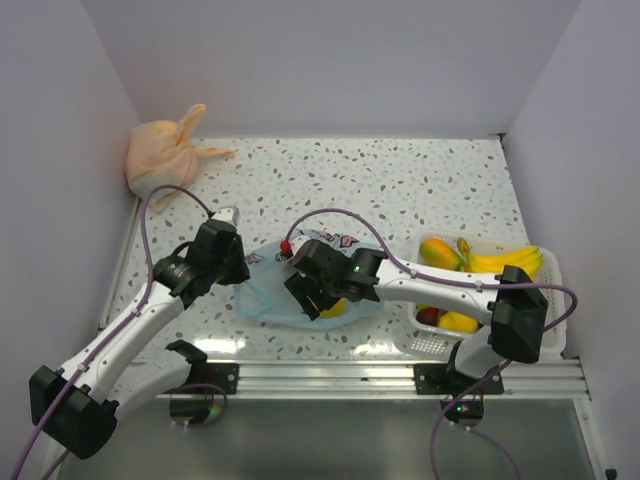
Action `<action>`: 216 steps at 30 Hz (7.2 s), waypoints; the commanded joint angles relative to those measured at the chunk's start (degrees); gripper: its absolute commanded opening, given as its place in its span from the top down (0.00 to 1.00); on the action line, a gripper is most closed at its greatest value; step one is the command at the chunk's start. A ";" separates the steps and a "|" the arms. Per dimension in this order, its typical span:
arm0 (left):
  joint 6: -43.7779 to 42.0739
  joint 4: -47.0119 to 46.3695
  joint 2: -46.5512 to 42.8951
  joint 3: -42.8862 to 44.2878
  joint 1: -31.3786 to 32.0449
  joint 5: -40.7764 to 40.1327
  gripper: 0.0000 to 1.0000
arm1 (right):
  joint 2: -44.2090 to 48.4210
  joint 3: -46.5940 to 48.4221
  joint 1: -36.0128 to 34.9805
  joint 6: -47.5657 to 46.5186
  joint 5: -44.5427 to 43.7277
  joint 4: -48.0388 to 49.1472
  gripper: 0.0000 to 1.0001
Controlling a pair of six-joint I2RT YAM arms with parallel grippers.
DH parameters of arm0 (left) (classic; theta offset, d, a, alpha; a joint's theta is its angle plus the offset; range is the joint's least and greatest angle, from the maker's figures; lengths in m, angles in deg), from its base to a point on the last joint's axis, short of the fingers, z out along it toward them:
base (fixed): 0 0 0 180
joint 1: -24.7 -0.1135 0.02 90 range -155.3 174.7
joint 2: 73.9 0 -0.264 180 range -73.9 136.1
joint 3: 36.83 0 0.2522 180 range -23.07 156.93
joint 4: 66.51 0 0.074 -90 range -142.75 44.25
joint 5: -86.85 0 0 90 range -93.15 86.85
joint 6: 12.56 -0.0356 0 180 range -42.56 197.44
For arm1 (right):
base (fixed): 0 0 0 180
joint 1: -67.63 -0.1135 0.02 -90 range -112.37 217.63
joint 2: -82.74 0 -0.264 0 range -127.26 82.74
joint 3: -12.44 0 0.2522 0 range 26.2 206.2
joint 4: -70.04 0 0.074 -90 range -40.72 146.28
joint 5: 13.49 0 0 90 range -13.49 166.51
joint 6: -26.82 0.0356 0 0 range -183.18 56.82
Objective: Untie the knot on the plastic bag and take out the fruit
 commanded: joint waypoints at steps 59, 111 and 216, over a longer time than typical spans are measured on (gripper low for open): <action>0.28 -2.83 0.03 0.53 -0.15 0.19 1.00 | 25.36 5.33 3.85 -3.86 -23.59 7.25 1.00; -2.80 -3.18 0.56 3.87 -0.15 2.04 1.00 | 38.83 -2.32 69.52 -4.28 2.98 -7.56 0.01; 3.27 -3.80 1.09 3.26 -0.15 3.79 1.00 | -4.50 -0.28 3.85 -17.57 -1.64 6.23 0.29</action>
